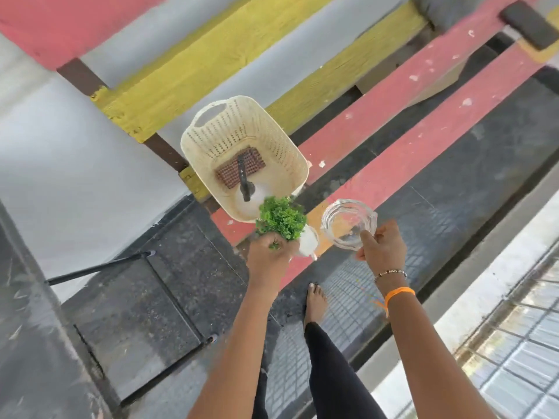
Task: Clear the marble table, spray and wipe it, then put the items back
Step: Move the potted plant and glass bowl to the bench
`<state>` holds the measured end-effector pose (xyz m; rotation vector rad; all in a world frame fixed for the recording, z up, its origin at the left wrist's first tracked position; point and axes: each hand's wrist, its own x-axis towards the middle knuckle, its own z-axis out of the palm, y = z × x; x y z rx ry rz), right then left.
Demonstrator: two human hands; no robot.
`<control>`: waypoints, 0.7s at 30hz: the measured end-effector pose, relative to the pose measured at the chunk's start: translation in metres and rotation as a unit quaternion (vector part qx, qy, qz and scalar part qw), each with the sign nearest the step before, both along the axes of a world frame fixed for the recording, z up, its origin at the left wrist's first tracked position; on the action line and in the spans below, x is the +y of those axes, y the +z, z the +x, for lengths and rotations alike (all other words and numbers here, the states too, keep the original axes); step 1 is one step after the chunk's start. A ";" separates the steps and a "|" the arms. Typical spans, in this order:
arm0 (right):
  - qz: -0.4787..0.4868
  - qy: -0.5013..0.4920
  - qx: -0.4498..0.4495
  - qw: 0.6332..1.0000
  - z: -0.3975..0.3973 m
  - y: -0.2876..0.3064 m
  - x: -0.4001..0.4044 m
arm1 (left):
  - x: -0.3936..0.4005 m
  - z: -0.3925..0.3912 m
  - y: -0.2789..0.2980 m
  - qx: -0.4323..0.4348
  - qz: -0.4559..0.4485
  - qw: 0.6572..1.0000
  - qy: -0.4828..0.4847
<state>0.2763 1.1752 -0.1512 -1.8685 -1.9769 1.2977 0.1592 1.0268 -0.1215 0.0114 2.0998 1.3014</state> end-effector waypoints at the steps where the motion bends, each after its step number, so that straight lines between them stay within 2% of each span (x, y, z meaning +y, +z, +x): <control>1: -0.001 -0.006 -0.007 1.000 0.004 -0.009 0.010 | 0.013 0.002 -0.007 0.005 -0.004 0.999 -0.032; 5: 0.000 -0.031 -0.022 0.999 0.013 -0.044 0.045 | 0.063 0.006 -0.035 0.026 -0.048 0.992 -0.113; 14: -0.031 -0.043 -0.029 0.998 0.004 -0.108 0.102 | 0.133 0.002 -0.099 0.078 -0.134 0.982 -0.104; 21: -0.063 -0.027 -0.017 0.997 -0.010 -0.139 0.121 | 0.147 0.011 -0.129 0.111 -0.110 0.981 -0.115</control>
